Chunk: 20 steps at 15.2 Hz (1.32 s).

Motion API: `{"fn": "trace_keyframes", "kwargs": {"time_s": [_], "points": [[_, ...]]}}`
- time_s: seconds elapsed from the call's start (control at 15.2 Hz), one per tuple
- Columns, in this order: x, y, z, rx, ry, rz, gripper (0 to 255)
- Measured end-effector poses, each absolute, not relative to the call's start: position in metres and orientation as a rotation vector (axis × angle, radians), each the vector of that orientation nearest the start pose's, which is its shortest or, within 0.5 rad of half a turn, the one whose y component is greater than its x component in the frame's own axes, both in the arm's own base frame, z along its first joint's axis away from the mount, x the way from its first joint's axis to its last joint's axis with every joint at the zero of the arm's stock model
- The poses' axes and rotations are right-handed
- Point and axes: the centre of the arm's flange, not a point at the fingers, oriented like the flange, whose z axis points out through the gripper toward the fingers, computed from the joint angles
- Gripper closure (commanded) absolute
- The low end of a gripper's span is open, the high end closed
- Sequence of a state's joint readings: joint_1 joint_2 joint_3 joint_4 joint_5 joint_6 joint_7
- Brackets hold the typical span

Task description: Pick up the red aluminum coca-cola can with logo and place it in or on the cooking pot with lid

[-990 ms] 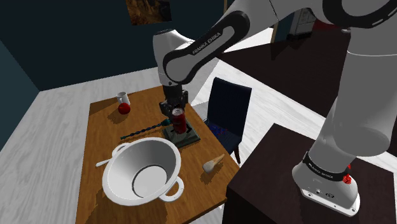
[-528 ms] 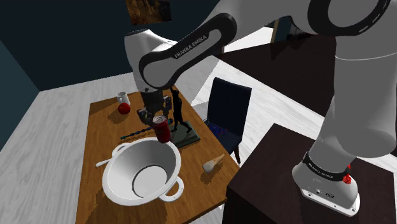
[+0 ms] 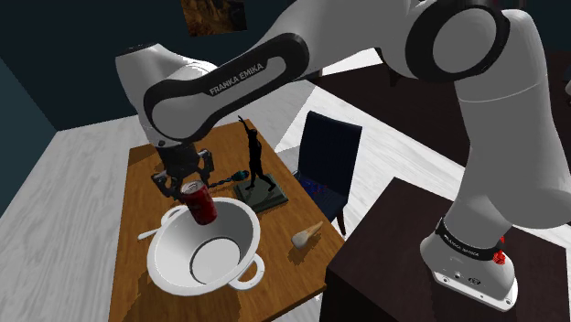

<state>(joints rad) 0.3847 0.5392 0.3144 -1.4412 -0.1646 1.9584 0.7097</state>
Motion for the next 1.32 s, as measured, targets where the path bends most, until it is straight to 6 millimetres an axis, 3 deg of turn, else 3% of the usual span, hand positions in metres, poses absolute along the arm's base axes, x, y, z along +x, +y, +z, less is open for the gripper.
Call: {"fn": "trace_keyframes", "kwargs": {"time_s": [0.26,1.32], "points": [[0.572,0.429,0.382,-3.133,-0.013,0.001,255],[0.572,0.43,0.296,-3.134,-0.012,0.002,255]]}}
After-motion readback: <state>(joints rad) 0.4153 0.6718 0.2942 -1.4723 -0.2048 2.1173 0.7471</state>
